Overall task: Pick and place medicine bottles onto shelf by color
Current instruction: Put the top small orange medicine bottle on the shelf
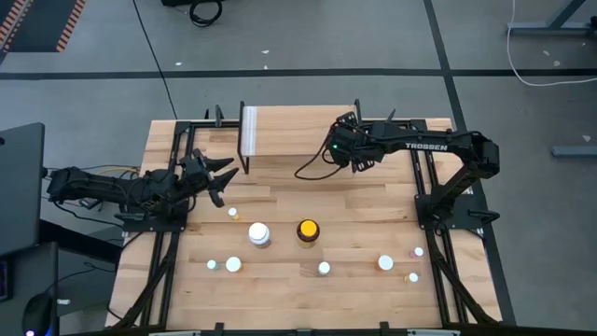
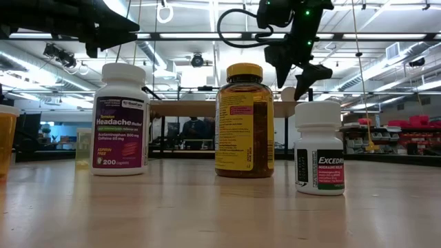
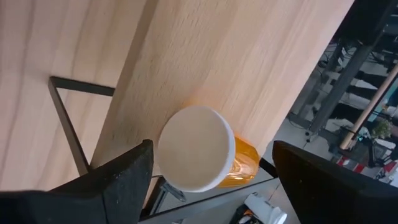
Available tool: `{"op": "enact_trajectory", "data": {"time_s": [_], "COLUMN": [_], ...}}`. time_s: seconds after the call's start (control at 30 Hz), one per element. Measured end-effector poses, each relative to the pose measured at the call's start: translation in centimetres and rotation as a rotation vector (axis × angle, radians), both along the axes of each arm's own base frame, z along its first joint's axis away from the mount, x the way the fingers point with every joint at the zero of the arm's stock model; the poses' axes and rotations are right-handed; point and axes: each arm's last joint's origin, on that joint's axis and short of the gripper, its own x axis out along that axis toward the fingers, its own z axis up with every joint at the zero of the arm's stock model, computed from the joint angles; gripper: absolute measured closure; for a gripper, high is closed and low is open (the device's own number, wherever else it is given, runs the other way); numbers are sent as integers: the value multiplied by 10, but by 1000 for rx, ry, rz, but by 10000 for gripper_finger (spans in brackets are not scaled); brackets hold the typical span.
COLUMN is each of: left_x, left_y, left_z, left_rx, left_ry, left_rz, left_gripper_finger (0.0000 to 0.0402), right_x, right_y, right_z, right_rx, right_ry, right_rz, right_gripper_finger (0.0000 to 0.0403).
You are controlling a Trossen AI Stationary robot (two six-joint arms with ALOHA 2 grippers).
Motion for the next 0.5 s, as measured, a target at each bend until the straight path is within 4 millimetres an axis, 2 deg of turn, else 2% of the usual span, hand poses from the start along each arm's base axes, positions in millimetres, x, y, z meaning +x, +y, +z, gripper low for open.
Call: {"op": "enact_trajectory", "data": {"time_s": [0.5], "left_x": [0], "left_y": [0], "left_z": [0], "left_rx": [0], "left_ry": [0], "left_rz": [0], "left_gripper_finger": [227], "right_x": [1], "right_y": [0], "right_z": [-1], "right_rx": [31], "right_ry": [-41], "right_rz": [-23], "right_gripper_finger": [165]}}
